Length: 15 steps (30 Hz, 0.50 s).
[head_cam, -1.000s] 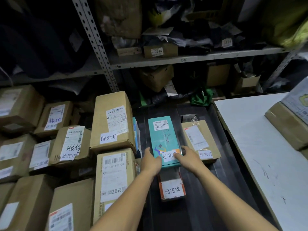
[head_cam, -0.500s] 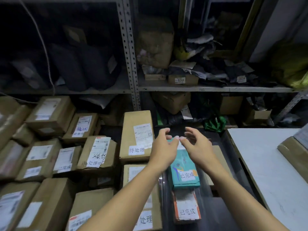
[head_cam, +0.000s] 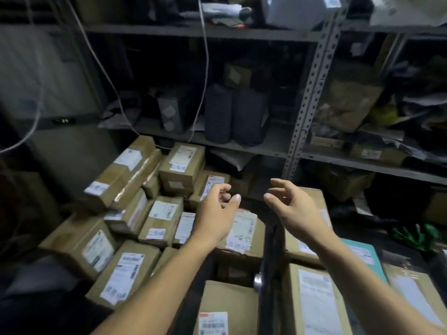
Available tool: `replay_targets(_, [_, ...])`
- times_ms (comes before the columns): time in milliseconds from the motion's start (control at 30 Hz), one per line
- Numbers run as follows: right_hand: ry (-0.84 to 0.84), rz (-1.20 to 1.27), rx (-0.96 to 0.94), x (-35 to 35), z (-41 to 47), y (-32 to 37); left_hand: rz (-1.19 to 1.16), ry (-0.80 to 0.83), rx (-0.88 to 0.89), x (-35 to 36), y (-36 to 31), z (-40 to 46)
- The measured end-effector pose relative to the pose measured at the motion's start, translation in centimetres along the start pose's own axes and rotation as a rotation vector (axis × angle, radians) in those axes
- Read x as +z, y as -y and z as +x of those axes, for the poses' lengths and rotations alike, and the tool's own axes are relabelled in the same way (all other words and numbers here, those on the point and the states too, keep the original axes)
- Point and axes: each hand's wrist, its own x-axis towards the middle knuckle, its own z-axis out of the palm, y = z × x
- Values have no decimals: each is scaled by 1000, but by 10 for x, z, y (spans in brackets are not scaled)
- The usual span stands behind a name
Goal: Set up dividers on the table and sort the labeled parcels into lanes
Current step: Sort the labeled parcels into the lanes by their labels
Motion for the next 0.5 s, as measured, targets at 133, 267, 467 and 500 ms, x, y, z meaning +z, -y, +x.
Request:
replay_targets(133, [90, 22, 13, 68, 31, 34, 34, -23, -38, -65, 32, 25])
replay_targets(267, [172, 58, 32, 152, 61, 74, 42, -100, -59, -147, 60, 63])
replay_targets(467, [375, 134, 59, 270, 80, 125, 320, -443, -4, -262, 104, 113])
replay_targets(500, [396, 142, 65, 288, 82, 131, 389, -450, -47, -276, 112, 120])
